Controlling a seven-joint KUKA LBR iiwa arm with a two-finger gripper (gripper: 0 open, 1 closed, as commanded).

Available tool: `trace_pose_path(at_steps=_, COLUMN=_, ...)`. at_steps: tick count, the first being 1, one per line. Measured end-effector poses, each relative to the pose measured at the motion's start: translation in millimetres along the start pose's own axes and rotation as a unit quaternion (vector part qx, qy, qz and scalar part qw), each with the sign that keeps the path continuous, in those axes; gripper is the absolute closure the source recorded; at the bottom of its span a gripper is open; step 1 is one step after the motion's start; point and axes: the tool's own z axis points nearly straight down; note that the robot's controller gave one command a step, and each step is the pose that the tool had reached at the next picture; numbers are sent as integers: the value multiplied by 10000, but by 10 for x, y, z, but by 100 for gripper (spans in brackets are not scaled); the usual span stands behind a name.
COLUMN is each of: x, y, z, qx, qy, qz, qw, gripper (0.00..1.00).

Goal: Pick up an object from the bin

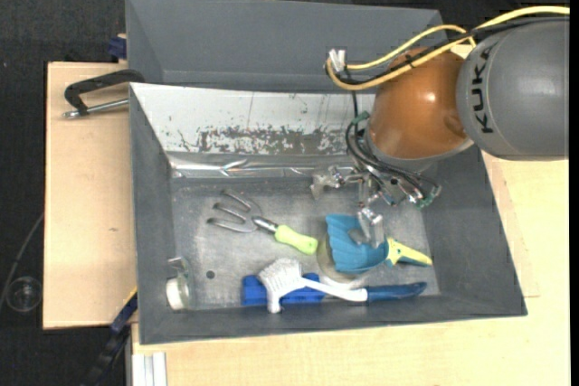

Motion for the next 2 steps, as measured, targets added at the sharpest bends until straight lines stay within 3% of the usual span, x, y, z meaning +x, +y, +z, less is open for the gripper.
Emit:
trace_pose_path(at_steps=1, x=-2, y=-1, z=38, qx=25, qy=-10, qz=-874, qw=9962, gripper=0)
trace_pose_path(at_steps=2, x=-8, y=-127, z=15, qx=1, qy=-14, qz=-125, qw=9999, gripper=0)
